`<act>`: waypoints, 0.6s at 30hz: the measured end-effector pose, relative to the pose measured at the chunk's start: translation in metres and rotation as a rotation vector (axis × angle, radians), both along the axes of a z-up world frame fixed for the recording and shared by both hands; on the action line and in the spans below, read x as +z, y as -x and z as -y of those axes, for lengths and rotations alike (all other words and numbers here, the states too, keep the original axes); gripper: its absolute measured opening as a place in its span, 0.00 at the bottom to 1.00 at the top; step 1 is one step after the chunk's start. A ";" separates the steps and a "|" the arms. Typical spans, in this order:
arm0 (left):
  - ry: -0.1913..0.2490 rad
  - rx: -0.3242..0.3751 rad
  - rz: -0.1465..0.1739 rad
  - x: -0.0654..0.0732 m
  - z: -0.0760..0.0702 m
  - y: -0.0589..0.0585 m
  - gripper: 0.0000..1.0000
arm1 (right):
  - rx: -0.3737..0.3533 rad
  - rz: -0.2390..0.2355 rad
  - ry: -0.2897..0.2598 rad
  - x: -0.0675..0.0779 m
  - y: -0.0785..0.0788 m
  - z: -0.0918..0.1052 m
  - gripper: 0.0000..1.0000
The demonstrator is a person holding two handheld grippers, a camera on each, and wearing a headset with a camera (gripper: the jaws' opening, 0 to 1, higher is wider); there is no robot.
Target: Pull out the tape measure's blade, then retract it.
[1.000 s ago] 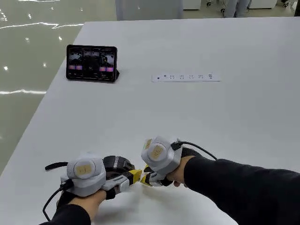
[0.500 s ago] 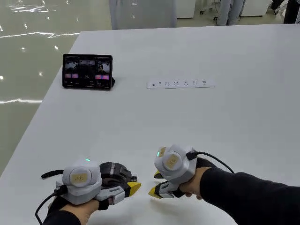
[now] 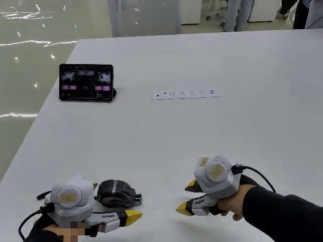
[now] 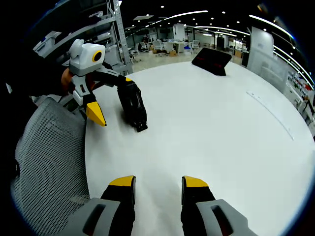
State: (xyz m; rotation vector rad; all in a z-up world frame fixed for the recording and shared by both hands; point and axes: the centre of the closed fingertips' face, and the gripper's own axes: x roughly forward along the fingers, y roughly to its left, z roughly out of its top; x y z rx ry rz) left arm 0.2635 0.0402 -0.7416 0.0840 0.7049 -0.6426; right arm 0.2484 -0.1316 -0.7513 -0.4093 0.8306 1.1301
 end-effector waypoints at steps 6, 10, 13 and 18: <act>0.028 0.010 -0.028 0.000 -0.014 0.000 0.99 | -0.019 0.028 0.008 0.003 0.000 0.027 0.37; 0.031 -0.030 -0.029 0.001 -0.014 0.005 0.99 | -0.026 0.047 0.015 0.006 0.003 0.044 0.41; -0.005 -0.071 -0.002 0.001 -0.017 0.007 0.99 | -0.036 0.041 -0.002 0.008 0.006 0.056 0.43; -0.009 -0.105 -0.015 0.001 -0.019 0.014 0.99 | -0.085 0.054 -0.020 0.011 0.004 0.076 0.50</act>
